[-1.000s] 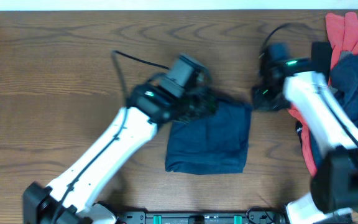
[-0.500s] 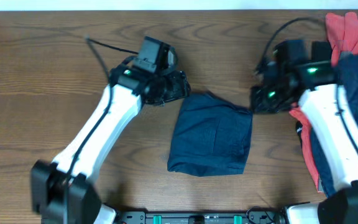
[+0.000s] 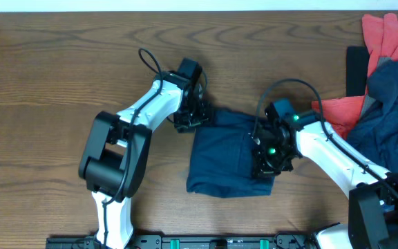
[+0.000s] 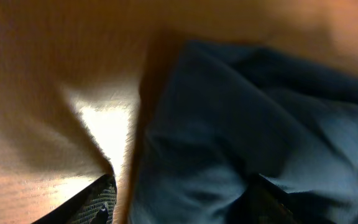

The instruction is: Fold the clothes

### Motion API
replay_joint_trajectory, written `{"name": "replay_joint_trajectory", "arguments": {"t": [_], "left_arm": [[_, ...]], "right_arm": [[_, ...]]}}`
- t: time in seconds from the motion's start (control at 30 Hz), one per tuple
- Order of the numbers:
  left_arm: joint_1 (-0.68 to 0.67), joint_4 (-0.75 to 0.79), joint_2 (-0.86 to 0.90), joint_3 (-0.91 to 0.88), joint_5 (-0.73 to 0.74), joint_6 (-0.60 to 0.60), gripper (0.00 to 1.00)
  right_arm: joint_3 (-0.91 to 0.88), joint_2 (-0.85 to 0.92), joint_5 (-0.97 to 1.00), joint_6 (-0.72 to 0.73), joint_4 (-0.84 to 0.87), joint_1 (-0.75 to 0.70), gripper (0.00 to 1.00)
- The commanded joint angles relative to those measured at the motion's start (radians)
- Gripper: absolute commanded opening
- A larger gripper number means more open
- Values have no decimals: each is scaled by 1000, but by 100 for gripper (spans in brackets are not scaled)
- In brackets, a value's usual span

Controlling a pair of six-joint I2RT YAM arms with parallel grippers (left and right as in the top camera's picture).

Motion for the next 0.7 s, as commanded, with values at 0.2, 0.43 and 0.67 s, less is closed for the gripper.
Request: {"name": "replay_joint_trajectory", "arguments": {"t": [0.2,0.43,0.67], "left_arm": [[1,-317,34,-4,-105,-178,66],[-13,-420,5,-4,-94,-237,66],[-22,-391,-205,-4,-167,-130,70]], "right_arm": [[-90,28,187,169,163,-119,2],[-70,83,226,120,460,-211,5],[83,74,245,48,372,-209,5]]}}
